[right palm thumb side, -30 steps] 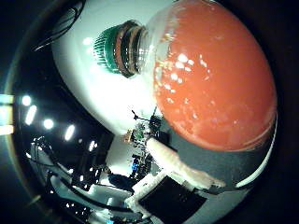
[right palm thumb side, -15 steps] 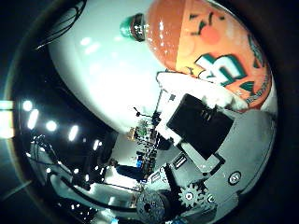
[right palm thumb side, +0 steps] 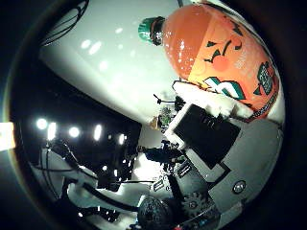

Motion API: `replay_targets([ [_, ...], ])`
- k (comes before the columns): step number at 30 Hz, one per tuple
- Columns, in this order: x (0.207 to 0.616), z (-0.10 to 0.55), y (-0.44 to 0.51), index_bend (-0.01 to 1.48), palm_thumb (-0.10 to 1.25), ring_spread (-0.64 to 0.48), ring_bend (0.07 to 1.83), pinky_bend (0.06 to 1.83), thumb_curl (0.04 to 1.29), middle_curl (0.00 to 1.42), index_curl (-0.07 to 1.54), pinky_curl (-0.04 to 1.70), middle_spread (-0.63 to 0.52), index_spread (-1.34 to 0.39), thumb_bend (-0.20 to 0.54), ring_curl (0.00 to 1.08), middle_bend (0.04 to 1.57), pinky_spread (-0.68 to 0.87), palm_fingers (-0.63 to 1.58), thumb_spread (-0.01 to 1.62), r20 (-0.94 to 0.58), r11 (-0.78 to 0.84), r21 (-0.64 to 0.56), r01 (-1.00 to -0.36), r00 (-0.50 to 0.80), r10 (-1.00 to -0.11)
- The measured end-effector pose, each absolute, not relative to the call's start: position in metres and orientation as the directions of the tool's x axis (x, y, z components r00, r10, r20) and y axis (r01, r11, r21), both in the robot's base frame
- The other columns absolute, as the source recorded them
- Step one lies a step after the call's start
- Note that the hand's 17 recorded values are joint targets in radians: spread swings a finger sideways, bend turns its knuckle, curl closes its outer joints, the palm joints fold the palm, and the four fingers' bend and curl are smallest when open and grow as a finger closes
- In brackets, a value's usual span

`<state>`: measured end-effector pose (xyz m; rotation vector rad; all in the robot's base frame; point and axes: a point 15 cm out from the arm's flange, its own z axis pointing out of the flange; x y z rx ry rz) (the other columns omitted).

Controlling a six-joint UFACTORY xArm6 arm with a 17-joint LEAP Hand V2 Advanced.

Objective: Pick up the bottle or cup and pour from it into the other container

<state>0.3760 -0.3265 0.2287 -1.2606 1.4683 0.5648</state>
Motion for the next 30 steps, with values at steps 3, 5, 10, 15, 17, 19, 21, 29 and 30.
replay_targets([
  [3, 0.376, 0.235, -0.327, 1.12, 1.12, -0.22, 1.4, 1.61, 0.8, 0.8, 0.91, 0.59, -0.13, -0.25, -0.018, 0.71, 1.38, -0.15, 1.05, 0.63, -0.903, 0.326, -0.28, -0.903, 0.133, -0.409],
  [5, 0.377, 0.242, -0.327, 1.12, 1.11, -0.23, 1.4, 1.6, 0.81, 0.8, 0.91, 0.61, -0.13, -0.25, -0.017, 0.72, 1.38, -0.15, 1.05, 0.62, -0.896, 0.321, -0.291, -0.901, 0.139, -0.422],
  [10, 0.381, 0.258, -0.325, 1.12, 1.13, -0.24, 1.37, 1.55, 0.86, 0.8, 0.93, 0.69, -0.12, -0.25, -0.015, 0.76, 1.39, -0.16, 1.05, 0.56, -0.877, 0.304, -0.315, -0.899, 0.153, -0.456],
  [15, 0.39, 0.28, -0.31, 1.12, 1.13, -0.24, 1.34, 1.49, 0.89, 0.79, 0.93, 0.75, -0.12, -0.24, -0.016, 0.79, 1.39, -0.17, 1.05, 0.5, -0.852, 0.262, -0.341, -0.903, 0.179, -0.493],
  [17, 0.395, 0.294, -0.3, 1.12, 1.13, -0.25, 1.34, 1.47, 0.9, 0.79, 0.93, 0.78, -0.12, -0.24, -0.016, 0.81, 1.39, -0.17, 1.05, 0.48, -0.836, 0.231, -0.357, -0.905, 0.199, -0.512],
  [19, 0.399, 0.306, -0.291, 1.13, 1.13, -0.25, 1.33, 1.45, 0.91, 0.79, 0.94, 0.8, -0.12, -0.24, -0.018, 0.82, 1.39, -0.17, 1.06, 0.47, -0.822, 0.205, -0.369, -0.907, 0.216, -0.527],
  [21, 0.402, 0.318, -0.28, 1.12, 1.13, -0.25, 1.32, 1.43, 0.92, 0.79, 0.94, 0.84, -0.12, -0.24, -0.017, 0.83, 1.39, -0.18, 1.06, 0.45, -0.809, 0.179, -0.38, -0.907, 0.233, -0.539],
  [29, 0.402, 0.372, -0.216, 1.11, 1.12, -0.25, 1.31, 1.36, 0.95, 0.79, 0.94, 0.93, -0.12, -0.24, -0.018, 0.86, 1.39, -0.19, 1.07, 0.43, -0.737, 0.046, -0.417, -0.908, 0.308, -0.602],
  [30, 0.402, 0.378, -0.208, 1.12, 1.12, -0.25, 1.31, 1.36, 0.95, 0.79, 0.94, 0.94, -0.12, -0.24, -0.018, 0.86, 1.39, -0.19, 1.07, 0.43, -0.723, 0.029, -0.42, -0.907, 0.315, -0.614],
])
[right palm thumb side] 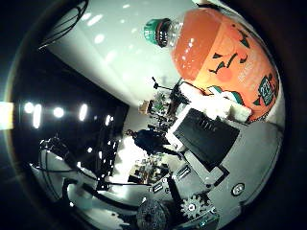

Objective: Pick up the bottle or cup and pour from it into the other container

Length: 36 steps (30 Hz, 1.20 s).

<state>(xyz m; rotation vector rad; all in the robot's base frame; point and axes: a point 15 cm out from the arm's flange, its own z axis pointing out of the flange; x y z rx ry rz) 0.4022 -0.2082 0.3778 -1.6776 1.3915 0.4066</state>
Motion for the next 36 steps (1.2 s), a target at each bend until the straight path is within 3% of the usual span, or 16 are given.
replay_targets([
  [6, 0.397, 0.409, -0.156, 1.12, 1.12, -0.26, 1.29, 1.32, 0.96, 0.79, 0.95, 1.0, -0.12, -0.24, -0.017, 0.88, 1.39, -0.2, 1.08, 0.41, -0.618, -0.095, -0.411, -0.907, 0.354, -0.702],
  [20, 0.392, 0.446, -0.039, 1.12, 1.12, -0.26, 1.28, 1.25, 0.98, 0.79, 0.94, 1.08, -0.12, -0.24, -0.019, 0.9, 1.38, -0.21, 1.09, 0.38, -0.421, -0.285, -0.343, -0.895, 0.418, -0.805],
  [28, 0.399, 0.444, 0.017, 1.12, 1.12, -0.26, 1.27, 1.24, 0.99, 0.8, 0.93, 1.09, -0.12, -0.24, -0.018, 0.91, 1.38, -0.22, 1.1, 0.36, -0.287, -0.352, -0.251, -0.902, 0.416, -0.863],
  [36, 0.397, 0.416, 0.066, 1.12, 1.11, -0.26, 1.27, 1.24, 1.0, 0.8, 0.93, 1.1, -0.12, -0.24, -0.019, 0.92, 1.38, -0.22, 1.1, 0.35, -0.106, -0.451, -0.084, -0.889, 0.458, -0.883],
])
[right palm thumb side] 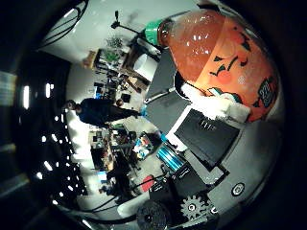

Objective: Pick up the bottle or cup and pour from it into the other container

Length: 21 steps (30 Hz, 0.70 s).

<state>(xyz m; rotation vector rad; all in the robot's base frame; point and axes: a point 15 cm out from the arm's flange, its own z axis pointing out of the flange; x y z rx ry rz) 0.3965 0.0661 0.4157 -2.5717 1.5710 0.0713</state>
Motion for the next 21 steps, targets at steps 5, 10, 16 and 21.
replay_targets([
  [5, 0.4, 0.393, 0.091, 1.11, 1.11, -0.26, 1.27, 1.23, 1.0, 0.8, 0.93, 1.1, -0.12, -0.24, -0.019, 0.91, 1.37, -0.22, 1.1, 0.35, -0.014, -0.495, 0.017, -0.869, 0.495, -0.869],
  [10, 0.414, 0.387, 0.1, 1.11, 1.11, -0.26, 1.27, 1.23, 1.0, 0.8, 0.93, 1.11, -0.12, -0.24, -0.019, 0.91, 1.37, -0.22, 1.1, 0.35, 0.11, -0.516, 0.071, -0.853, 0.521, -0.846],
  [16, 0.426, 0.388, 0.111, 1.11, 1.11, -0.26, 1.28, 1.23, 1.0, 0.8, 0.93, 1.11, -0.12, -0.24, -0.019, 0.91, 1.37, -0.22, 1.1, 0.35, 0.19, -0.507, 0.159, -0.847, 0.53, -0.826],
  [21, 0.44, 0.401, 0.11, 1.11, 1.11, -0.26, 1.28, 1.22, 1.0, 0.8, 0.93, 1.11, -0.12, -0.24, -0.019, 0.9, 1.37, -0.22, 1.1, 0.34, 0.322, -0.493, 0.238, -0.837, 0.546, -0.773],
])
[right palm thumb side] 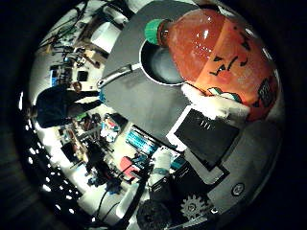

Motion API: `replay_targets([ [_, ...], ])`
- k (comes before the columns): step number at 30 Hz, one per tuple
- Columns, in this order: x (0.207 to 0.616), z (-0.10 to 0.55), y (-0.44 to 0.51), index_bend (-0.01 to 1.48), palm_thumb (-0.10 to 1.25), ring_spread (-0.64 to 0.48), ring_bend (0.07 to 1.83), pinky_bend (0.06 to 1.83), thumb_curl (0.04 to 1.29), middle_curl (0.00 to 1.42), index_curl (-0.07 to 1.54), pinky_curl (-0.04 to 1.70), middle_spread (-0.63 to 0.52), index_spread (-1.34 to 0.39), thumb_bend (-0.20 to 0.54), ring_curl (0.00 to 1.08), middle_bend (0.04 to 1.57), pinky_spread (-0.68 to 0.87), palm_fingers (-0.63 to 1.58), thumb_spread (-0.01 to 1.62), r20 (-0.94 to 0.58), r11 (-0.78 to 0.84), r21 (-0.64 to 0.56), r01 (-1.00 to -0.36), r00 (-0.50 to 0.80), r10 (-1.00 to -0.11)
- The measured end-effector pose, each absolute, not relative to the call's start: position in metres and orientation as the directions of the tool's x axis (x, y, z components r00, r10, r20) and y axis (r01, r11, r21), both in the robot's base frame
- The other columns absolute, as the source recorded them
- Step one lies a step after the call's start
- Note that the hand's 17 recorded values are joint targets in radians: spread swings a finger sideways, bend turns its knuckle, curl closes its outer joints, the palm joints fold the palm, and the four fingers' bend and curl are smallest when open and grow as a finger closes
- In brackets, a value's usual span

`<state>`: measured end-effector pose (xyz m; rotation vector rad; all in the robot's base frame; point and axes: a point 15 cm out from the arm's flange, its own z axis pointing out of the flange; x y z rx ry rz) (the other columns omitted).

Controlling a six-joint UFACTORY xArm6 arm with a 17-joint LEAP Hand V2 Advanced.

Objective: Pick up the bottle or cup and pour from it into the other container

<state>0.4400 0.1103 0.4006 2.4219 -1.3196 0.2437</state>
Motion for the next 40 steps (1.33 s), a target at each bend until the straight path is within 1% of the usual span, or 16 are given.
replay_targets([
  [1, 0.438, 0.398, 0.113, 1.11, 1.11, -0.26, 1.28, 1.22, 1.0, 0.8, 0.93, 1.11, -0.12, -0.24, -0.022, 0.9, 1.37, -0.22, 1.1, 0.34, 0.328, -0.491, 0.261, -0.831, 0.554, -0.765],
  [6, 0.443, 0.396, 0.114, 1.11, 1.1, -0.26, 1.28, 1.22, 0.99, 0.8, 0.93, 1.11, -0.12, -0.24, -0.021, 0.9, 1.37, -0.22, 1.1, 0.34, 0.405, -0.49, 0.304, -0.817, 0.576, -0.71],
  [10, 0.442, 0.387, 0.115, 1.11, 1.1, -0.25, 1.28, 1.22, 0.99, 0.8, 0.93, 1.11, -0.12, -0.24, -0.02, 0.9, 1.37, -0.22, 1.1, 0.33, 0.426, -0.477, 0.353, -0.805, 0.592, -0.684],
  [14, 0.444, 0.386, 0.113, 1.12, 1.1, -0.25, 1.28, 1.22, 0.99, 0.8, 0.93, 1.11, -0.12, -0.24, -0.02, 0.9, 1.37, -0.22, 1.1, 0.33, 0.486, -0.46, 0.396, -0.794, 0.607, -0.629],
  [21, 0.445, 0.38, 0.123, 1.12, 1.09, -0.25, 1.28, 1.22, 0.98, 0.8, 0.93, 1.1, -0.12, -0.24, -0.021, 0.9, 1.37, -0.22, 1.11, 0.32, 0.531, -0.45, 0.434, -0.781, 0.625, -0.572],
  [33, 0.446, 0.371, 0.133, 1.12, 1.09, -0.25, 1.28, 1.23, 0.97, 0.8, 0.93, 1.09, -0.12, -0.23, -0.02, 0.9, 1.38, -0.22, 1.11, 0.32, 0.536, -0.455, 0.442, -0.773, 0.634, -0.557],
  [40, 0.442, 0.378, 0.138, 1.12, 1.09, -0.25, 1.28, 1.23, 0.97, 0.8, 0.93, 1.08, -0.12, -0.23, -0.02, 0.9, 1.38, -0.21, 1.11, 0.33, 0.54, -0.468, 0.425, -0.775, 0.632, -0.556],
])
